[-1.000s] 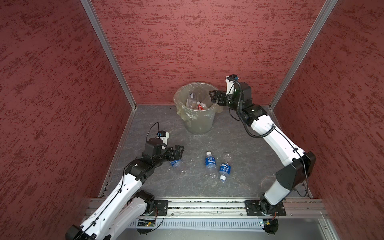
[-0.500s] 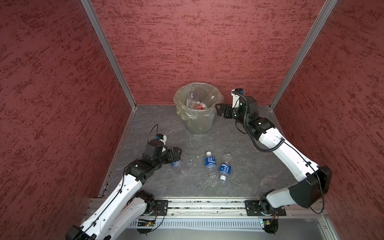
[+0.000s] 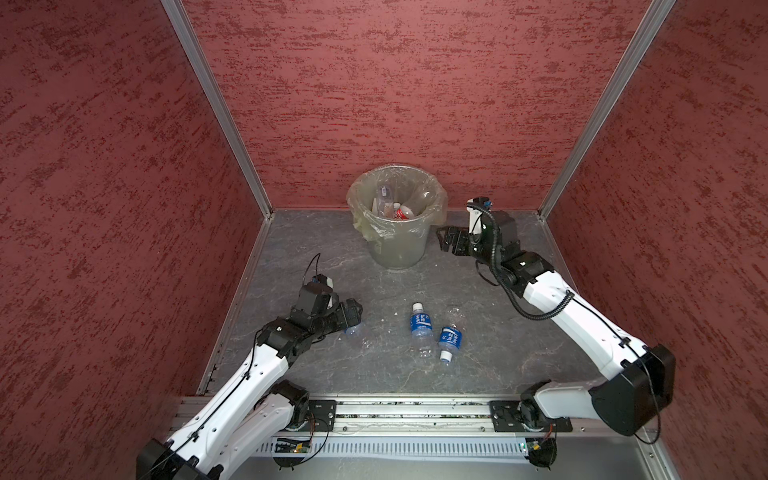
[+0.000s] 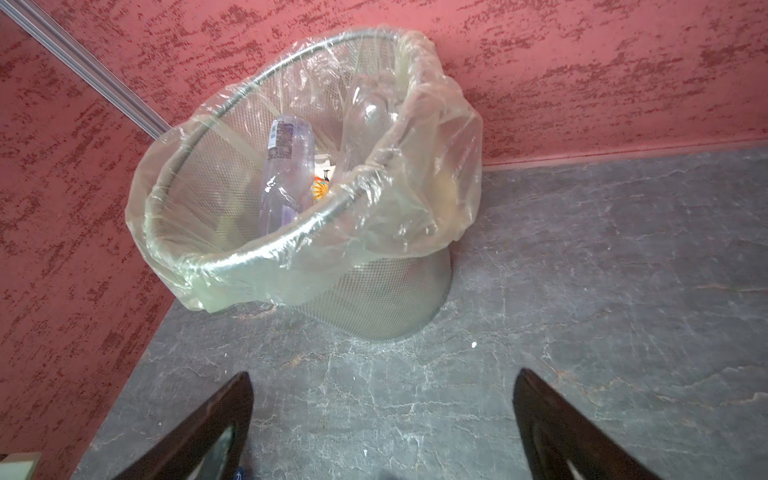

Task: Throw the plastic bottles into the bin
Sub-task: 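Withdraw the right gripper from the bin while the left gripper hovers over blue-label bottles, then lower the left gripper onto the blue-label bottle nearest it and close it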

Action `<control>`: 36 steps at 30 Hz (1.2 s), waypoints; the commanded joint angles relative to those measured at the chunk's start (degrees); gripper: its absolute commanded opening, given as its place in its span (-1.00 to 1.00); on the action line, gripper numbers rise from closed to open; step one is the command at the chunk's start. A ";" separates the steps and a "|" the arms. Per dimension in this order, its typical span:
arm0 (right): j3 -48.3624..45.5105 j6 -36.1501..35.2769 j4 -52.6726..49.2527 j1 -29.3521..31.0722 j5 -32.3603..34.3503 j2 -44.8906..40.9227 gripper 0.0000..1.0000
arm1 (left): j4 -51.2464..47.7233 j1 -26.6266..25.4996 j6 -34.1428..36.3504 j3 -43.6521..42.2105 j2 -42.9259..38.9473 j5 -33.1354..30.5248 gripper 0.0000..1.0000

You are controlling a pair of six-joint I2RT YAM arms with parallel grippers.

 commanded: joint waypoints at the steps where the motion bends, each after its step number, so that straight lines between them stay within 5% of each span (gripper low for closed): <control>1: -0.94 0.79 0.56 -0.20 1.64 -1.84 0.95 | -1.03 -0.56 -1.22 -0.74 1.20 -0.71 0.99; 36: -9.88 2.07 -0.53 -0.16 1.47 -6.17 0.96 | 4.75 -1.79 -3.80 -2.36 16.37 1.19 1.00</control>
